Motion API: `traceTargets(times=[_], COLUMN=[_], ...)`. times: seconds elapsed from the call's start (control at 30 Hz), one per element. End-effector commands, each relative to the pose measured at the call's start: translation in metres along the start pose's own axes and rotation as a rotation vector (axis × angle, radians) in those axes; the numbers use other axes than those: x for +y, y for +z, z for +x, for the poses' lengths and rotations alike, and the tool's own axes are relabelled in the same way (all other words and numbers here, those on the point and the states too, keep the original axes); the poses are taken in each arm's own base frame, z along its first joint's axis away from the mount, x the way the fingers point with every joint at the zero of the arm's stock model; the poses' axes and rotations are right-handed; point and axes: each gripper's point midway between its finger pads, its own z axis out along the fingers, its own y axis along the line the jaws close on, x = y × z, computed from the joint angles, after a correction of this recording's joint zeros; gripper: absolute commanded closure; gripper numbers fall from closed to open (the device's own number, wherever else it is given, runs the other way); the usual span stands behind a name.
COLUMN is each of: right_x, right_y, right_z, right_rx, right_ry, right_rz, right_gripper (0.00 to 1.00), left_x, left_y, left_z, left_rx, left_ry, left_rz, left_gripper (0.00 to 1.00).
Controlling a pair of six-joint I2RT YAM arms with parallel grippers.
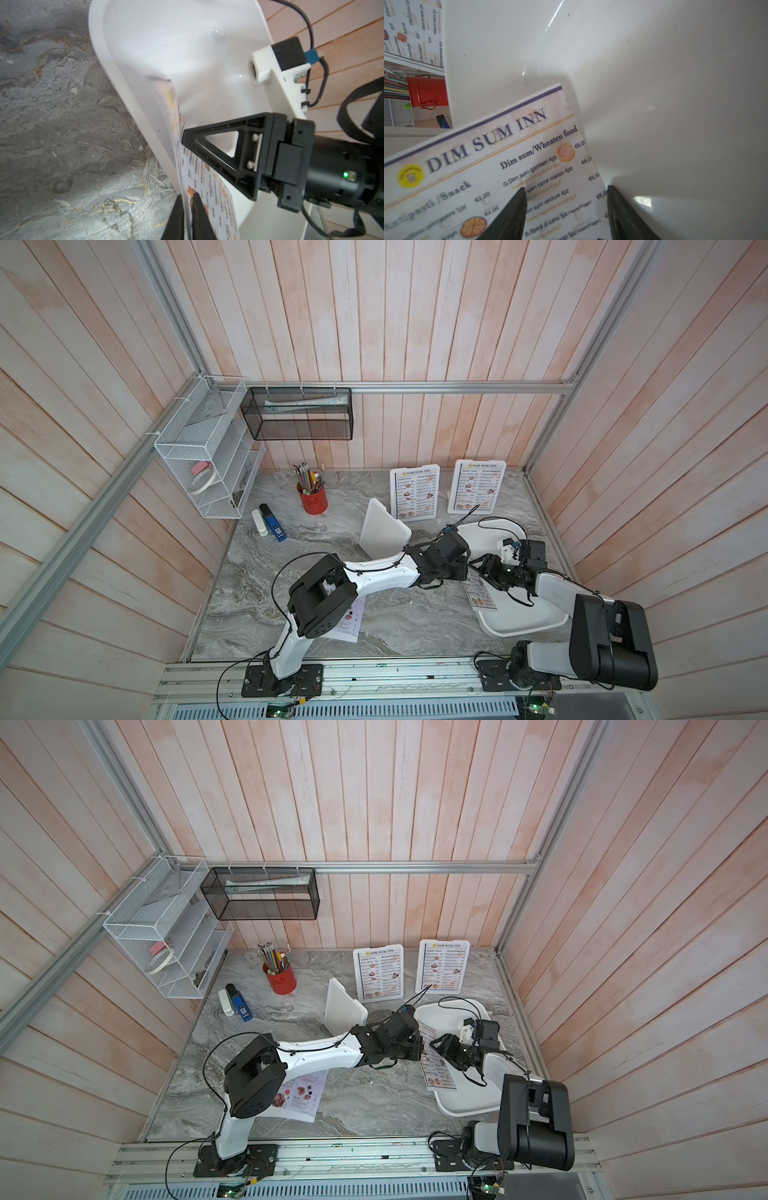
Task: Replace the menus in the menu holders
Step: Pick up the menu from the storage box.
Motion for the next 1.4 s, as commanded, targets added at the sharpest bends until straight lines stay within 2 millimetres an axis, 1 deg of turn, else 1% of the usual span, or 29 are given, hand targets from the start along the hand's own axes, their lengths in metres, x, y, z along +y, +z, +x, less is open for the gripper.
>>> traceTargets(times=[0.0,0.07,0.13,0.2,0.3,0.37,0.43,0.5,0.6,0.67,0.73,0.83,0.9,0.93,0.97,1.0,1.13,1.27,1.37], right_x=[0.003,0.01,0.02,0.031,0.053,0.071,0.094,0.118,0.153,0.177,0.204,0.233,0.251,0.259,0.265,0.271,0.287,0.293,0.294], right_y=[-0.004,-0.009,-0.018,-0.029,-0.05,-0.063,-0.079,-0.095,-0.121,-0.136,-0.15,-0.161,-0.165,-0.165,-0.164,-0.163,-0.158,-0.157,-0.154], right_z=[-0.002,-0.013,-0.028,-0.045,-0.068,-0.08,-0.09,-0.098,-0.108,-0.111,-0.108,-0.096,-0.085,-0.078,-0.071,-0.064,-0.037,-0.021,-0.008], right_rx=[0.007,-0.01,-0.047,-0.091,-0.16,-0.207,-0.257,-0.295,-0.357,-0.384,-0.39,-0.392,-0.382,-0.368,-0.35,-0.326,-0.26,-0.219,-0.169], right_ry=[-0.014,-0.037,-0.067,-0.103,-0.162,-0.197,-0.223,-0.257,-0.303,-0.335,-0.382,-0.466,-0.543,-0.576,-0.604,-0.628,-0.718,-0.769,-0.81], right_rz=[0.026,0.031,0.038,0.054,0.056,0.034,-0.023,-0.077,-0.155,-0.232,-0.335,-0.444,-0.501,-0.532,-0.562,-0.592,-0.681,-0.743,-0.787], right_gripper=[0.36,0.36,0.33,0.32,0.31,0.3,0.3,0.29,0.28,0.27,0.27,0.26,0.25,0.25,0.25,0.25,0.25,0.25,0.24], left_x=[-0.005,-0.006,-0.011,-0.017,-0.025,-0.034,-0.044,-0.049,-0.053,-0.055,-0.055,-0.056,-0.051,-0.052,-0.04,-0.037,-0.029,-0.019,-0.019], left_y=[-0.005,-0.008,-0.014,-0.025,-0.045,-0.063,-0.082,-0.1,-0.128,-0.15,-0.174,-0.208,-0.226,-0.235,-0.243,-0.253,-0.282,-0.3,-0.312], left_z=[-0.013,-0.015,-0.017,-0.023,-0.037,-0.047,-0.056,-0.065,-0.079,-0.088,-0.097,-0.109,-0.115,-0.115,-0.125,-0.128,-0.131,-0.132,-0.128], left_rx=[-0.031,-0.035,-0.038,-0.054,-0.094,-0.125,-0.156,-0.187,-0.236,-0.27,-0.307,-0.35,-0.363,-0.37,-0.388,-0.401,-0.431,-0.452,-0.462], left_ry=[0.018,0.025,0.037,0.054,0.096,0.127,0.163,0.189,0.219,0.233,0.26,0.306,0.331,0.35,0.346,0.359,0.4,0.408,0.428], left_rz=[0.002,0.006,0.017,0.027,0.028,0.04,0.06,0.061,0.058,0.059,0.061,0.084,0.089,0.093,0.071,0.066,0.056,0.033,0.037], left_gripper=[0.93,0.96,0.97,0.97,0.98,0.98,0.99,0.99,0.99,0.99,0.99,0.99,0.99,0.99,0.99,0.99,0.99,0.99,0.99])
